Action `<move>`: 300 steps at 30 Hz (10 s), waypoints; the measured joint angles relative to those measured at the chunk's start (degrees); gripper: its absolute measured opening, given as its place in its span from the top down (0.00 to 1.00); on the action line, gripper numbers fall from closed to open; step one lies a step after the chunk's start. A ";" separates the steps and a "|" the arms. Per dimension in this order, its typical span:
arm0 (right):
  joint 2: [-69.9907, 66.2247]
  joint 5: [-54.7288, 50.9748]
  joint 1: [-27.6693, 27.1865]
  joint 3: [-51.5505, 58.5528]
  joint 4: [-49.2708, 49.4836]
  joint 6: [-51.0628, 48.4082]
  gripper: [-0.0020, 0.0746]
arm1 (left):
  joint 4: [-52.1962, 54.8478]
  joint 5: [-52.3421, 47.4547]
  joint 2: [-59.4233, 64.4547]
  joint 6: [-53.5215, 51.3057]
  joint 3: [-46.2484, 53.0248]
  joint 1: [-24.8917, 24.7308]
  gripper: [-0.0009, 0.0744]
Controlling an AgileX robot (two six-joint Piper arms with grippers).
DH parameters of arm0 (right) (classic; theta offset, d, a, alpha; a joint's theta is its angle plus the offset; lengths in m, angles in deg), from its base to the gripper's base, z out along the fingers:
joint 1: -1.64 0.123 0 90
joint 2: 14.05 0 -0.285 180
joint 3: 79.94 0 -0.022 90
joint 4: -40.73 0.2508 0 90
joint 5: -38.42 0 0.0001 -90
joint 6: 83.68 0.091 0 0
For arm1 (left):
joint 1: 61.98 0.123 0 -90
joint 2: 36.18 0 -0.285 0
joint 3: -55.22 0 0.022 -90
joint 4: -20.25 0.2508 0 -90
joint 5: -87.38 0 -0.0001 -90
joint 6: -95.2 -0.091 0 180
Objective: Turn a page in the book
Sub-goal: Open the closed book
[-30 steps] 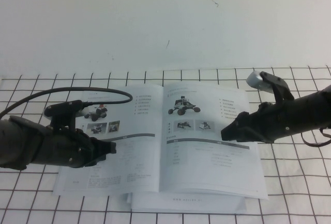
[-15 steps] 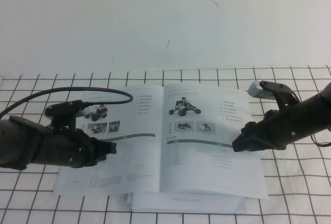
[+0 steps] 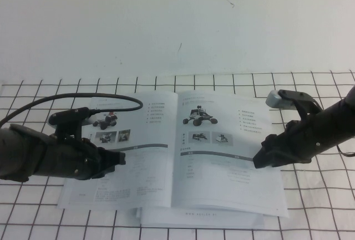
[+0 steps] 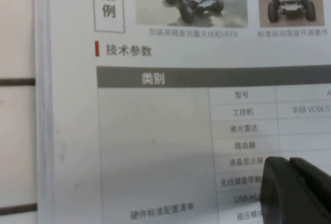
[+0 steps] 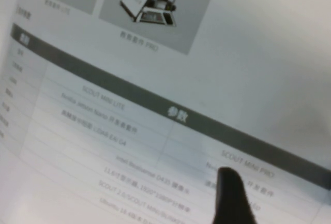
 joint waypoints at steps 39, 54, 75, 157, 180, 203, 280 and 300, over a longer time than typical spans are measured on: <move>-3.37 -8.24 -0.21 -5.29 11.07 -5.19 0.45 | -1.00 0.00 0.00 -0.15 0.00 0.00 0.99; 0.01 -12.65 0.02 -13.36 -16.67 14.88 0.45 | -1.00 0.00 0.00 -0.15 0.00 0.00 0.99; -5.25 -13.73 0.02 -13.36 -8.62 12.45 0.45 | -1.42 0.00 0.00 -0.37 0.00 0.00 0.99; -6.35 -18.55 -8.49 -13.36 -3.32 2.59 0.45 | -2.16 0.44 0.13 -0.93 0.00 0.10 0.99; -8.48 -16.18 -3.31 -13.36 8.40 -2.88 0.45 | -2.16 0.69 0.13 -0.83 0.00 0.10 0.99; -8.56 -15.87 -3.40 -15.20 -6.58 1.06 0.45 | -2.16 0.69 0.13 -1.07 0.00 0.10 0.99; -10.35 -15.03 -1.79 -15.42 4.35 -4.91 0.45 | -4.87 -0.57 1.66 -1.90 -0.28 0.10 0.99; -10.81 -22.24 -1.10 -15.42 20.33 -11.84 0.45 | -5.26 -0.70 1.75 -2.15 -0.47 0.10 0.99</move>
